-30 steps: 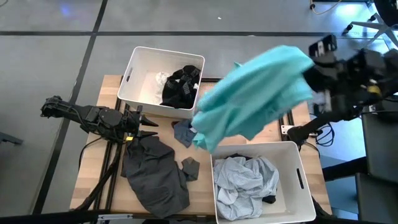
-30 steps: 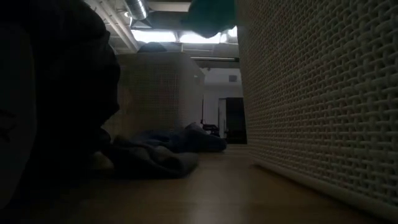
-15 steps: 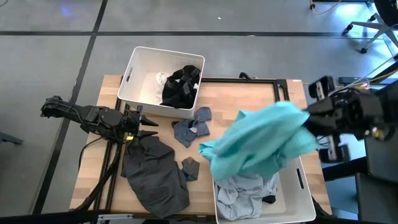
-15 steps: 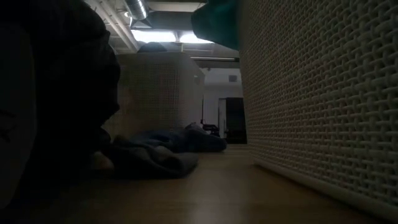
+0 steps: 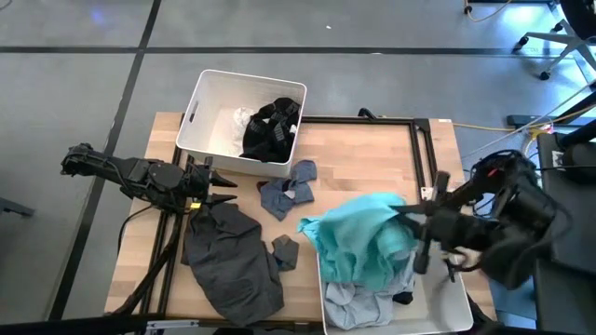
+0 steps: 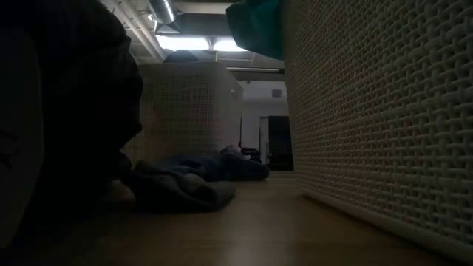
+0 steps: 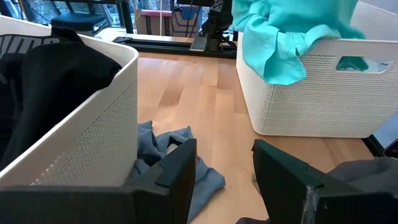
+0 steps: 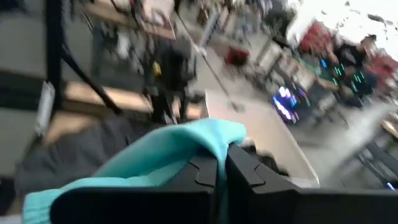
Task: Sort clothes
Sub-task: Put the light green shorts into the bottom white bin
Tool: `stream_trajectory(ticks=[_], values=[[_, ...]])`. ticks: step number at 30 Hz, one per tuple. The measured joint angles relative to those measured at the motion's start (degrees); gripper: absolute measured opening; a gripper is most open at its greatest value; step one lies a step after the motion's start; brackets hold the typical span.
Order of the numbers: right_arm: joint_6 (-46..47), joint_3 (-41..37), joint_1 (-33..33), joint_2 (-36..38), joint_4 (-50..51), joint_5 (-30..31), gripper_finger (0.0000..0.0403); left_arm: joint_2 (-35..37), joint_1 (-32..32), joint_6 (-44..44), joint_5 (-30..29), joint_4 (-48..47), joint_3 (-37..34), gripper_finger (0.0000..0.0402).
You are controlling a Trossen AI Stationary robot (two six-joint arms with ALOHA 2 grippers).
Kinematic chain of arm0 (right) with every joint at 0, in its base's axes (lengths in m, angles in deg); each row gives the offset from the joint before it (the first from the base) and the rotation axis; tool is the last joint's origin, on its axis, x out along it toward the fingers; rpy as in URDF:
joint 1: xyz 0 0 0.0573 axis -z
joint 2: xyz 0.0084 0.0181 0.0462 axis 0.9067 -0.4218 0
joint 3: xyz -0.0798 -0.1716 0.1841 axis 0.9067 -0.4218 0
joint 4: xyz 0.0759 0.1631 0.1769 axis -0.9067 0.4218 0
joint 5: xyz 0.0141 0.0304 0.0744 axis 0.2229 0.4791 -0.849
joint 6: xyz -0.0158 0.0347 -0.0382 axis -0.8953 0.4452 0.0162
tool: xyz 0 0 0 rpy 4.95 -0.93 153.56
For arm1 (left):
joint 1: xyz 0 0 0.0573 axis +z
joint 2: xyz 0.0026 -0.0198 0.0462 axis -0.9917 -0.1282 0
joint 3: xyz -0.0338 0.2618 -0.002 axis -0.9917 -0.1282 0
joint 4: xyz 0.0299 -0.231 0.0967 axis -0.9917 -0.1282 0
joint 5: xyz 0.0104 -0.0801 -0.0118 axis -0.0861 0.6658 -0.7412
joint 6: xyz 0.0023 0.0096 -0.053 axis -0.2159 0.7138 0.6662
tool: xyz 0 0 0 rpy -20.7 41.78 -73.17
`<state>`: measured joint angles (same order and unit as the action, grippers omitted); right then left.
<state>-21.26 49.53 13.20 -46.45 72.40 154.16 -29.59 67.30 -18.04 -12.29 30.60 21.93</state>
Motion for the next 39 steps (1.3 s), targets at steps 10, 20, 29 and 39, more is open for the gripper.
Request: stream_trajectory(ticks=[10,20,29,39], values=[[30.87,-15.49,2.41,-2.31,16.54,-6.25,0.0012,-0.47,0.00,0.00,-0.04,0.04,0.00,0.0147],[27.43,-37.15,11.16,-2.18,-0.53,-23.33,0.0012,-0.52,0.00,-0.58,-0.42,0.50,0.00,0.0147],[15.02,-54.38,17.14,-2.11,-30.68,-44.89,0.0012,-0.51,0.00,-1.53,-0.45,0.57,0.00,0.0147],[17.11,-66.09,17.79,-1.96,-35.32,-44.91,0.0012,-0.52,0.00,-1.91,-0.46,0.95,0.00,0.0147]])
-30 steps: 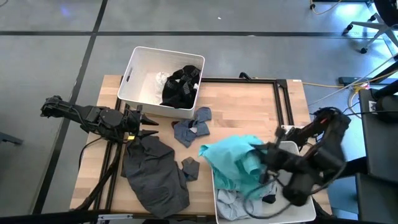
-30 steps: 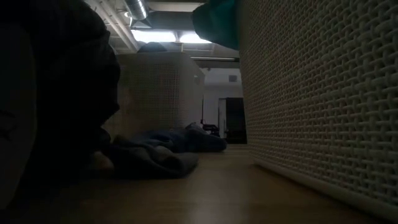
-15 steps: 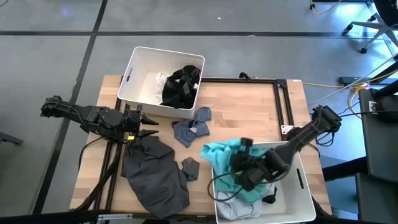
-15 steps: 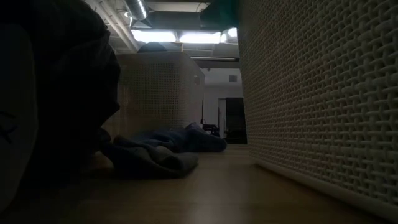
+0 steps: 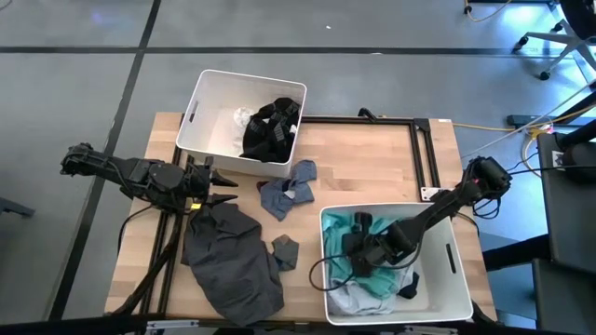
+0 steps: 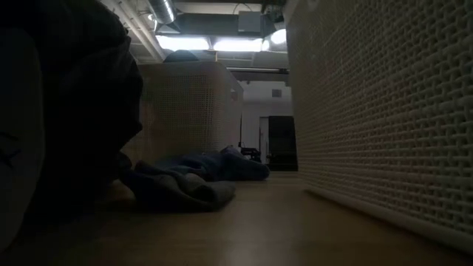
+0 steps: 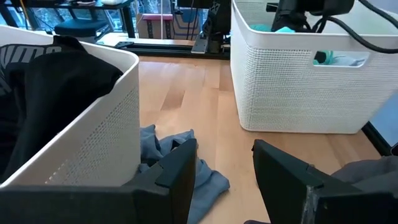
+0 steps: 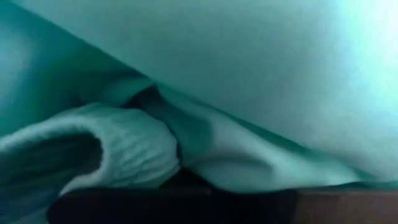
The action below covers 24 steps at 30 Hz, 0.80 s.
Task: Sort clothes
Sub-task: Put the light green shorts into the bottom white bin
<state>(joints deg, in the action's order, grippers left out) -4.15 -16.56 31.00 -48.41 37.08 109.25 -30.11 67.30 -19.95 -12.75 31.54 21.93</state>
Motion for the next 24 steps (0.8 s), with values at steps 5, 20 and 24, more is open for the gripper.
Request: stream_trajectory(ticks=[5,20,24], values=[[1.77,-0.41,-0.01,-0.11,-2.00,0.58,0.0012,0.00,0.00,-0.02,0.00,0.42,0.00,0.0147],[5.05,11.98,-0.01,1.29,12.50,-3.45,0.0145,-0.80,0.00,-0.02,0.00,0.61,0.00,0.0147],[4.85,20.68,-0.03,1.31,22.72,-6.20,0.0174,-0.91,0.00,-0.02,0.00,0.80,0.00,0.0147]])
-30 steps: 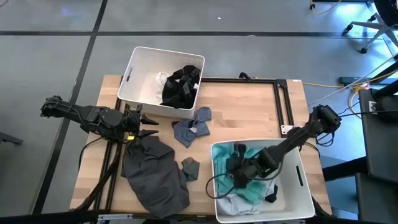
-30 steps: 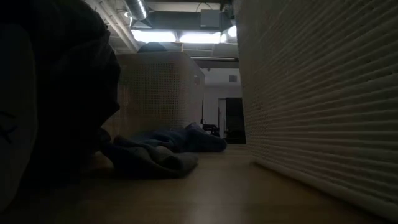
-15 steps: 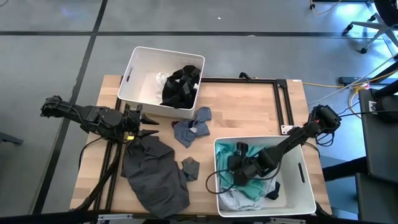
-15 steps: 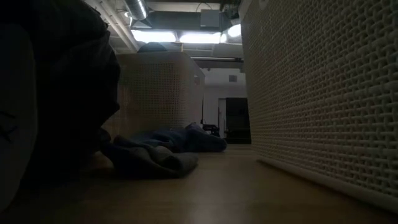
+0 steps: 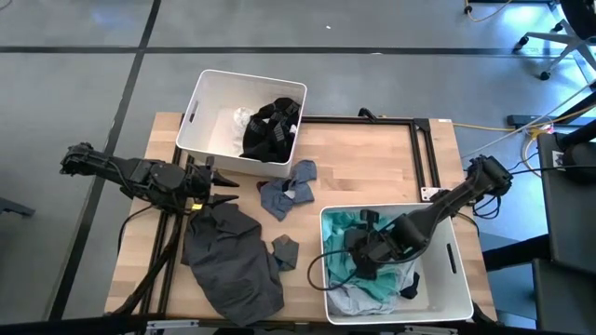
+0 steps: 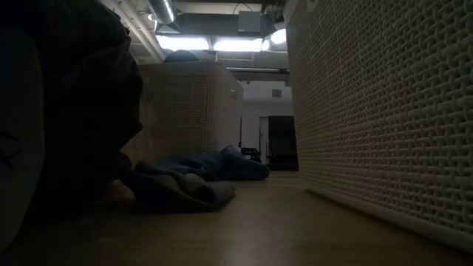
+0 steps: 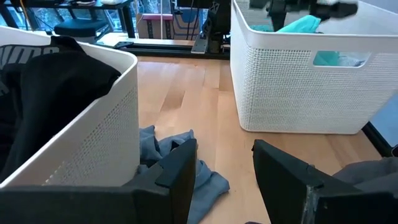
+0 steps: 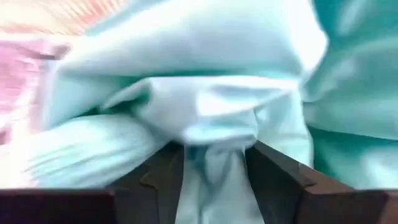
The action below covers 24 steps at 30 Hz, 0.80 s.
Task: Sort clothes
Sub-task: Put the light green shorts into the bottom white bin
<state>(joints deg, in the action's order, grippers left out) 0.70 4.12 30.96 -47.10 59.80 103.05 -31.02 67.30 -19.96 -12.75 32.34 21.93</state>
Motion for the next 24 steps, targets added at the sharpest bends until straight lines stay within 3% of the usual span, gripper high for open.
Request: stream_trajectory(ticks=[3,6,13,24], values=[[-0.07,6.49,0.00,0.09,5.79,0.97,0.0182,-0.01,0.00,-0.02,0.00,0.00,0.00,0.0147],[-1.95,10.92,-0.02,0.20,6.68,6.11,0.0183,0.01,0.00,-0.02,0.00,0.00,0.00,0.0147],[-12.59,10.55,0.01,0.13,0.15,21.80,0.0183,0.06,0.00,-0.02,0.00,-0.02,0.00,0.0147],[-15.33,1.00,0.33,-0.35,-8.17,16.46,0.0183,0.06,0.02,-1.05,0.00,0.95,0.00,0.0147]])
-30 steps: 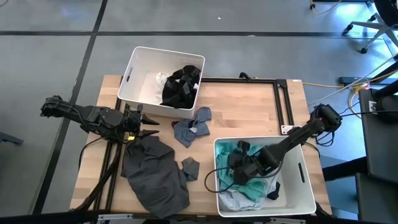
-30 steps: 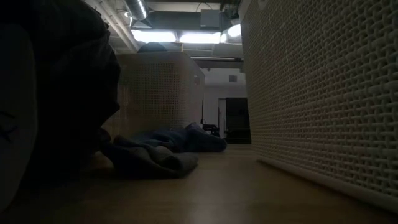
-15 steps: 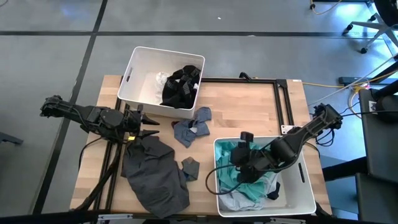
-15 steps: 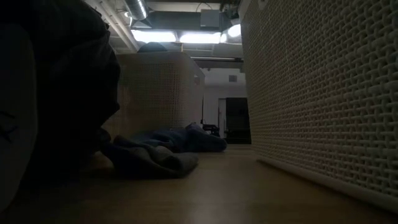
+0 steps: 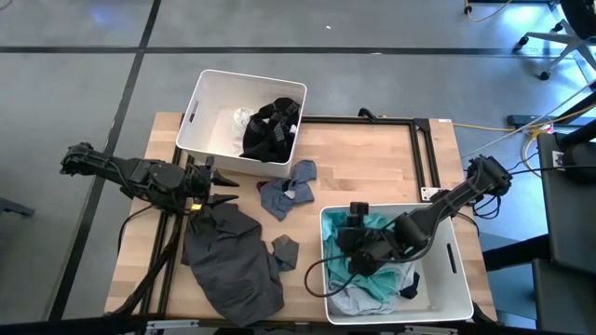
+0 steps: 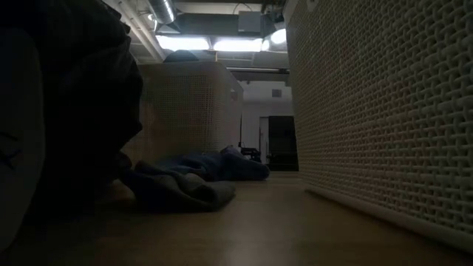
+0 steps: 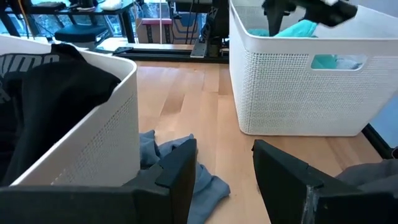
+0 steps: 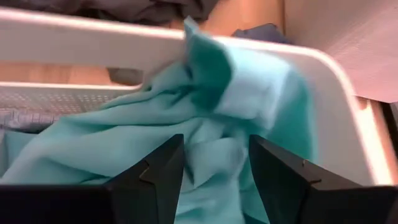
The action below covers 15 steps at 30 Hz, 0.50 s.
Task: Sort clothes
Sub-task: Put the light green shorts into the bottom white bin
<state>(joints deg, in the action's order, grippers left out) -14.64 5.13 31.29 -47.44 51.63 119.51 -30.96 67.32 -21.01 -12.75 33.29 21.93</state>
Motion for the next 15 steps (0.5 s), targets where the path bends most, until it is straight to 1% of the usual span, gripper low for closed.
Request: stream_trajectory(ticks=[6,12,15], values=[[0.00,-8.95,0.48,0.00,-6.38,-1.91,0.0183,0.00,0.00,0.04,0.00,0.26,0.00,0.0147],[2.05,-18.83,0.51,0.09,-13.10,-4.07,0.0183,0.00,0.00,0.12,0.00,0.23,0.00,0.0147],[2.17,-20.86,0.52,0.11,-14.59,-4.06,0.0183,0.00,0.00,0.17,0.00,0.26,0.00,0.0147]])
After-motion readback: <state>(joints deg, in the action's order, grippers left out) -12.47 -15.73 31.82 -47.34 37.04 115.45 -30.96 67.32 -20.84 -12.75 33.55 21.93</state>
